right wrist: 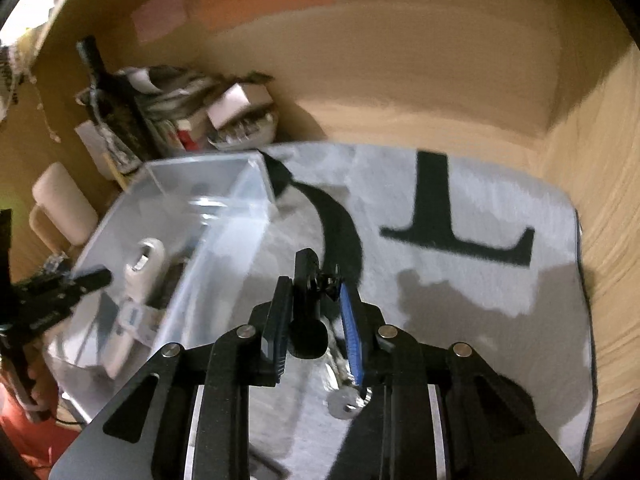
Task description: Organize rigid objects
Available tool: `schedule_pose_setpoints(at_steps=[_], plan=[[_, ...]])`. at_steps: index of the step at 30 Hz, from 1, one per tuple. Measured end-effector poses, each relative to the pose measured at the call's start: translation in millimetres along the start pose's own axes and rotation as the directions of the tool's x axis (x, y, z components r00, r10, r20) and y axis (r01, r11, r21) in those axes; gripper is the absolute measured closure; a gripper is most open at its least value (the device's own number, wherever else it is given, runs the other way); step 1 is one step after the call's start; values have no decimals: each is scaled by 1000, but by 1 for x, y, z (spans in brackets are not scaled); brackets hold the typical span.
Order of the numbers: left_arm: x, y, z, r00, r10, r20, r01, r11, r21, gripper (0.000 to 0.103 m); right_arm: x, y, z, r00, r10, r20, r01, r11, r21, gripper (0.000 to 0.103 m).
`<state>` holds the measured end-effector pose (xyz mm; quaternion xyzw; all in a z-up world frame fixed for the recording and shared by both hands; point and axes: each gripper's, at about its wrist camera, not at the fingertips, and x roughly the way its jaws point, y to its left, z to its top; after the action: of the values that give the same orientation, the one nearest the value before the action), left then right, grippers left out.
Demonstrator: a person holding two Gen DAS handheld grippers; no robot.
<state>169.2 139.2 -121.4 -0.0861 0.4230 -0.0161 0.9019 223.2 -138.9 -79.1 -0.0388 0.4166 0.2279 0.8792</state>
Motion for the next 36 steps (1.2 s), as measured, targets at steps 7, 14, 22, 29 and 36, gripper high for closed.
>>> schedule_pose_setpoints(at_steps=[7,14,22,29,36], plan=[[0,0,0,1000,0,0,0,1000,-1,90,-13,31,13,998,38,57,-34,996,-77,81],[0,0,0,1000,1,0,-1,1000,-1,90,-10,56,17,994,86,65,-78,989,-124,81],[0,-1,0,1000,3,1,-3,1000,1,90,7,78,18,991,131,26,-125,979,-161,81],[0,-2,-1,1000,2,1,-2,1000,-2,90,27,90,14,990,138,-32,-141,972,-186,81],[0,-2,-1,1000,4,2,-4,1000,-2,90,44,93,9,988,133,-81,-146,971,-188,81]])
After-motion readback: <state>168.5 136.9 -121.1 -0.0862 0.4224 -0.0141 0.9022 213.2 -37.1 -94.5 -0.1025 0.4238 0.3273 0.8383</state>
